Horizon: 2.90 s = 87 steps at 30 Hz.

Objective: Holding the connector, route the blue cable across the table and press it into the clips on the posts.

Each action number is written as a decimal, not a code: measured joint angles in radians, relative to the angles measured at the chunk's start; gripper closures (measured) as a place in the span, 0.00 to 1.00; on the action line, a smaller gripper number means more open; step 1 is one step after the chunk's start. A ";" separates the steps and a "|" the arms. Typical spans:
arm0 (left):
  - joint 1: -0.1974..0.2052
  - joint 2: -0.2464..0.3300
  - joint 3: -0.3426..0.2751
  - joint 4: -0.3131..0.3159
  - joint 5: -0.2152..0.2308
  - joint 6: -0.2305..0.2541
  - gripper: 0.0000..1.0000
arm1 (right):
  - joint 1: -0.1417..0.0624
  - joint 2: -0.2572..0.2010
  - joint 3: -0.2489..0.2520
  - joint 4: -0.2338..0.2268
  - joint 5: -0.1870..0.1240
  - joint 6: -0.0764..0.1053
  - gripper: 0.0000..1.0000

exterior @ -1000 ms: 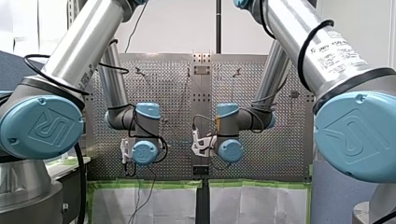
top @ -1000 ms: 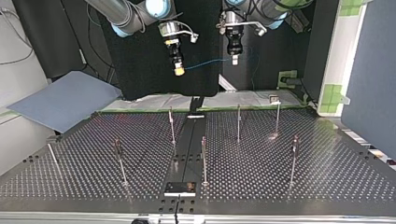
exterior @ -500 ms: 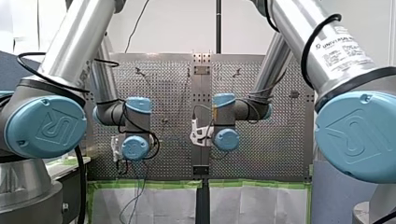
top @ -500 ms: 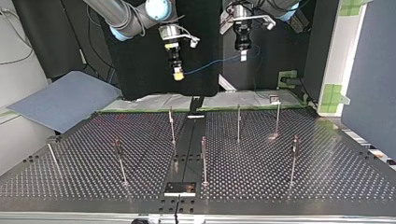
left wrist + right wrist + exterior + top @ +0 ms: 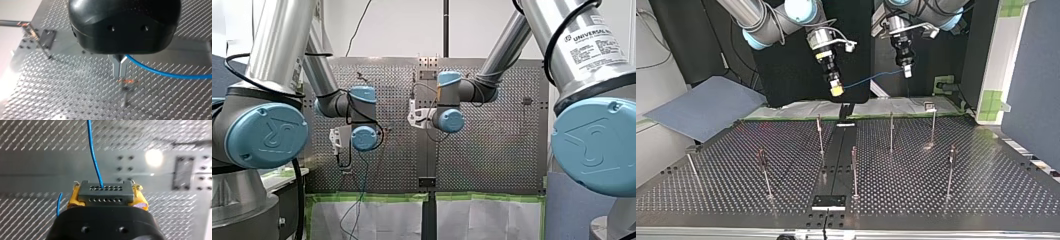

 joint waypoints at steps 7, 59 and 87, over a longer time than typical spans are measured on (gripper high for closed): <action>0.021 0.059 0.043 -0.059 -0.043 0.005 1.00 | 0.011 -0.014 -0.043 0.072 -0.038 0.012 1.00; 0.235 0.339 0.211 -0.324 0.076 0.044 1.00 | 0.064 0.046 -0.559 0.541 -0.120 0.053 1.00; 0.382 0.260 0.384 -0.404 0.261 -0.062 1.00 | 0.080 0.205 -0.853 0.598 -0.128 0.061 1.00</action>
